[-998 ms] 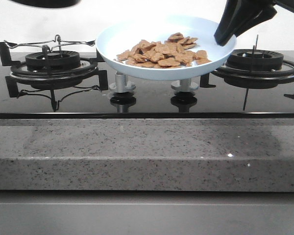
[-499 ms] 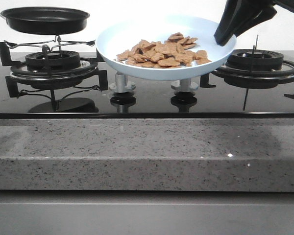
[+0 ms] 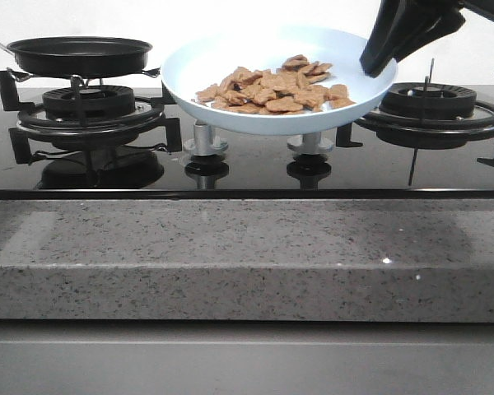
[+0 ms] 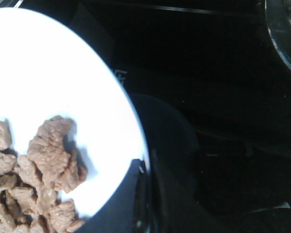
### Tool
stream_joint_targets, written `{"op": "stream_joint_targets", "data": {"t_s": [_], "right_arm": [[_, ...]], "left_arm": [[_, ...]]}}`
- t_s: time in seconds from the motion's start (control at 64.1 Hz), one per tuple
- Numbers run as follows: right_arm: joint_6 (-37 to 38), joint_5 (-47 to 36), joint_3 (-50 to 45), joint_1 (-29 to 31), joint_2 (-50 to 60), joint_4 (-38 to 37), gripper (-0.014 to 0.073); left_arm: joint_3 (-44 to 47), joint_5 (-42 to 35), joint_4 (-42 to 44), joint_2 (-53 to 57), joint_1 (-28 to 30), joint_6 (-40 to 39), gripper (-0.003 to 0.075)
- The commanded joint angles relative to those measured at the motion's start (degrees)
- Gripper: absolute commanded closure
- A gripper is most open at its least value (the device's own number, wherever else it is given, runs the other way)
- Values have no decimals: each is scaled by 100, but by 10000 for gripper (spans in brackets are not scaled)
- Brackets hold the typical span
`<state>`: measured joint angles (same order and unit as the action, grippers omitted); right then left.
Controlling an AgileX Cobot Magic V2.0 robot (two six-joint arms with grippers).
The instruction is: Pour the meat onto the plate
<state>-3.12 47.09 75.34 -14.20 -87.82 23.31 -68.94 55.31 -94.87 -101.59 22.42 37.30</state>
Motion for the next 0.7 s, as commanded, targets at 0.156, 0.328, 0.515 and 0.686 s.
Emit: {"op": "stream_joint_targets", "data": {"t_s": [0.156, 0.328, 0.515, 0.686], "right_arm": [[-48, -213, 145, -24, 224, 183, 646], [-48, -213, 145, -24, 224, 183, 646], [-48, -213, 145, -24, 224, 183, 646], [-48, -213, 145, -24, 224, 183, 646]], "left_arm": [[-141, 259, -257, 257, -40, -51, 502], [-141, 325, -248, 257, -40, -51, 409], [-141, 557, 24, 257, -40, -28, 317], [-141, 633, 358, 257, -40, -28, 237]]}}
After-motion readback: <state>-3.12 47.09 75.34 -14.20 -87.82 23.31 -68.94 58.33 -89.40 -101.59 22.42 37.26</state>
